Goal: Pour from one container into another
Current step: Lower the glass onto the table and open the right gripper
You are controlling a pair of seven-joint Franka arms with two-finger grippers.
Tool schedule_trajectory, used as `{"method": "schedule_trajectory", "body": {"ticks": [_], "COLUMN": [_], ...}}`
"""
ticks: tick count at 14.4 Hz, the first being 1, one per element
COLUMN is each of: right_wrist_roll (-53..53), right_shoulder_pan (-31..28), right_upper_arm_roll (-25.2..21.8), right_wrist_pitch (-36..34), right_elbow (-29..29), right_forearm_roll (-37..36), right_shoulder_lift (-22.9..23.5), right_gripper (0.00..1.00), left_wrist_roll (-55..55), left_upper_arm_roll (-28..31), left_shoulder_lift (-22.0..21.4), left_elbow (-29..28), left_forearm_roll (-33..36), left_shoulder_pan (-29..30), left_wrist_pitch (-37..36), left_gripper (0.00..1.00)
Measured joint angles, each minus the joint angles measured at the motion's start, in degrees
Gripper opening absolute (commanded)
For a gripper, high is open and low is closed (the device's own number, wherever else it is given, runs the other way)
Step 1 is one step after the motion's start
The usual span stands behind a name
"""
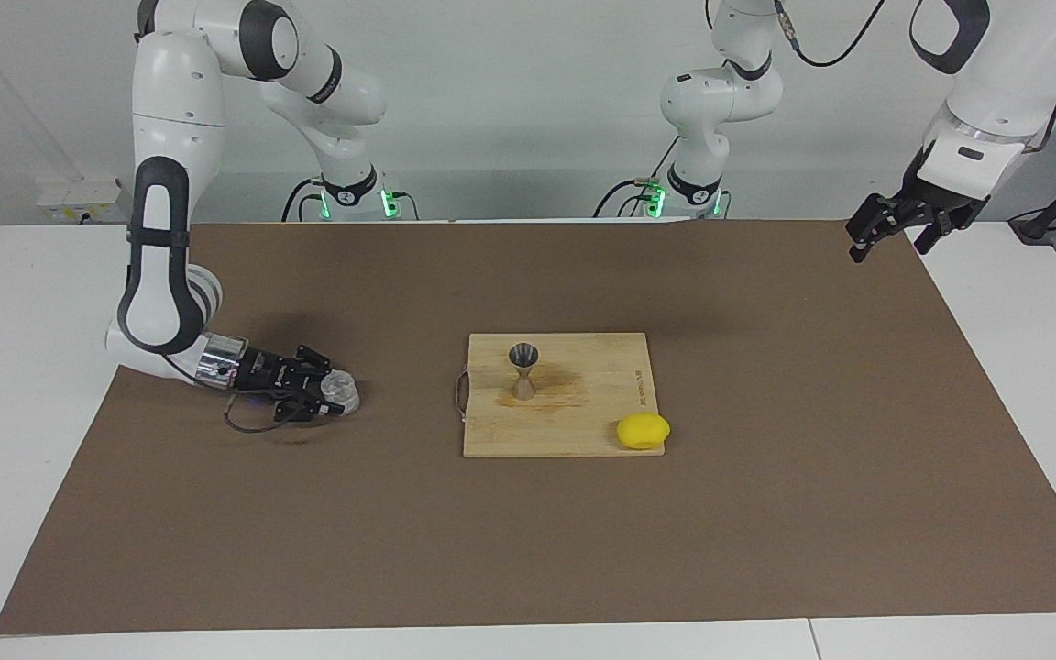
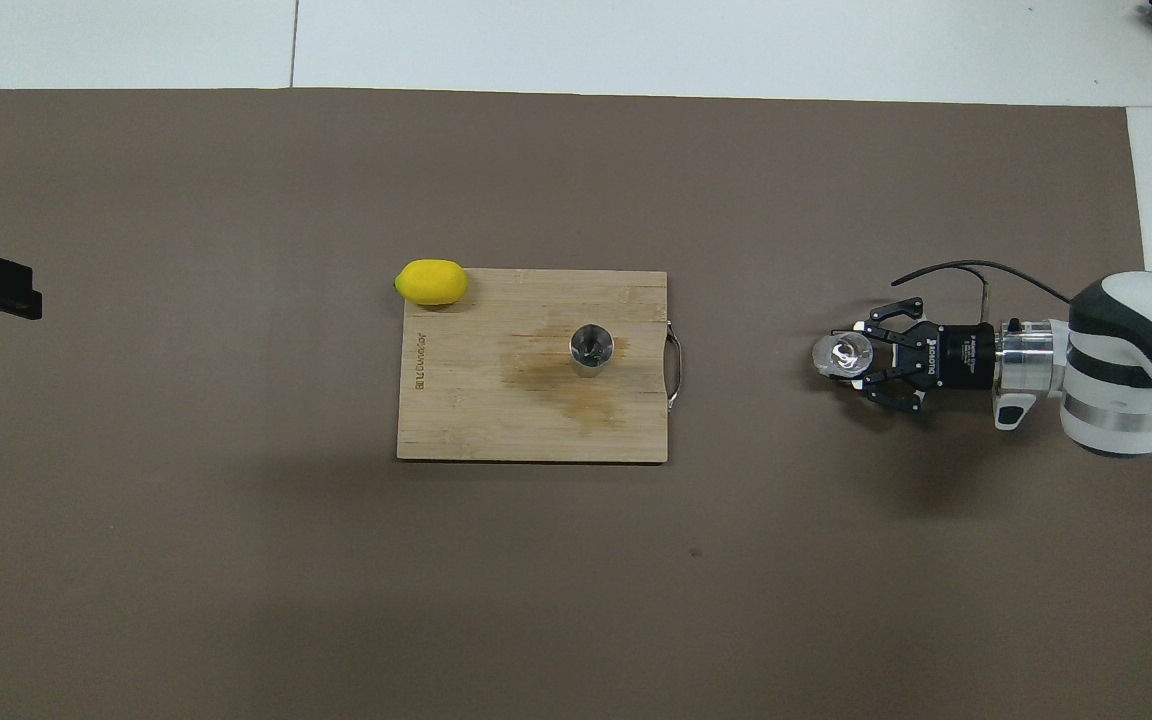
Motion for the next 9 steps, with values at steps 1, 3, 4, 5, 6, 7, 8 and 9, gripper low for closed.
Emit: {"method": "schedule_trajectory", "body": {"ticks": [1, 3, 4, 5, 6, 7, 8, 9], "right_wrist_roll": [0.0, 0.0, 0.0, 0.0, 0.0, 0.0, 0.0, 0.0], "right_shoulder_pan": [0.0, 0.0, 0.0, 0.0, 0.0, 0.0, 0.0, 0.1], "right_upper_arm_roll": [0.0, 0.0, 0.0, 0.0, 0.0, 0.0, 0.0, 0.0], "right_wrist_pitch": [0.0, 0.0, 0.1, 0.1, 0.1, 0.2, 0.2, 0.4], "right_elbow": [0.0, 0.0, 0.0, 0.1, 0.1, 0.1, 0.1, 0.1], "right_forearm_roll": [-0.1, -0.4, -0.6, -0.7, -0.7, -0.7, -0.7, -0.9], "right_shoulder_lift": [0.0, 0.0, 0.0, 0.0, 0.0, 0.0, 0.0, 0.0], "right_gripper": [0.0, 0.0, 0.0, 0.0, 0.27, 0.67, 0.91, 0.98], "left_wrist_roll": [0.0, 0.0, 0.0, 0.0, 0.0, 0.0, 0.0, 0.0], "left_upper_arm_roll": [0.0, 0.0, 0.0, 0.0, 0.0, 0.0, 0.0, 0.0], "left_shoulder_lift": [0.0, 0.0, 0.0, 0.0, 0.0, 0.0, 0.0, 0.0], "left_elbow": [0.0, 0.0, 0.0, 0.0, 0.0, 0.0, 0.0, 0.0], "left_forearm_roll": [0.0, 0.0, 0.0, 0.0, 0.0, 0.0, 0.0, 0.0], "left_shoulder_pan": [0.0, 0.0, 0.0, 0.0, 0.0, 0.0, 0.0, 0.0], "left_wrist_pitch": [0.0, 0.0, 0.0, 0.0, 0.0, 0.0, 0.0, 0.0], "left_gripper": [1.0, 1.0, 1.0, 1.0, 1.0, 1.0, 1.0, 1.0]}}
